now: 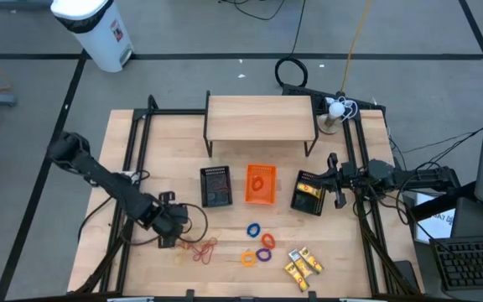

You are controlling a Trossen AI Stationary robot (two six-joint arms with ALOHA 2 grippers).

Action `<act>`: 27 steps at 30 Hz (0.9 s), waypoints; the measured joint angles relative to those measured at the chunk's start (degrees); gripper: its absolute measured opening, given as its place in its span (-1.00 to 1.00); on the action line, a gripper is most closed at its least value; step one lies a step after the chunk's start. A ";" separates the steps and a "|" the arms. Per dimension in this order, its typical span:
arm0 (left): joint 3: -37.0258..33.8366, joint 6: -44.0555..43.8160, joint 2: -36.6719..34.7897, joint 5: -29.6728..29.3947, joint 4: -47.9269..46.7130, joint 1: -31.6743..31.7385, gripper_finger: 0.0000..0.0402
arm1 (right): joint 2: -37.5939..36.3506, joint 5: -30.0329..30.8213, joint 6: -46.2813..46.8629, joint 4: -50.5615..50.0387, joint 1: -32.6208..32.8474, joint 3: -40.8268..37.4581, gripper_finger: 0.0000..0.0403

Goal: Pick & Place Office Desk Supplies
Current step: Put the yellow rubber band into the left black bin

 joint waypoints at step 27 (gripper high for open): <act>0.22 5.08 12.42 1.38 7.02 -0.77 -0.32 | 0.00 0.02 -0.20 0.00 0.00 0.00 -1.00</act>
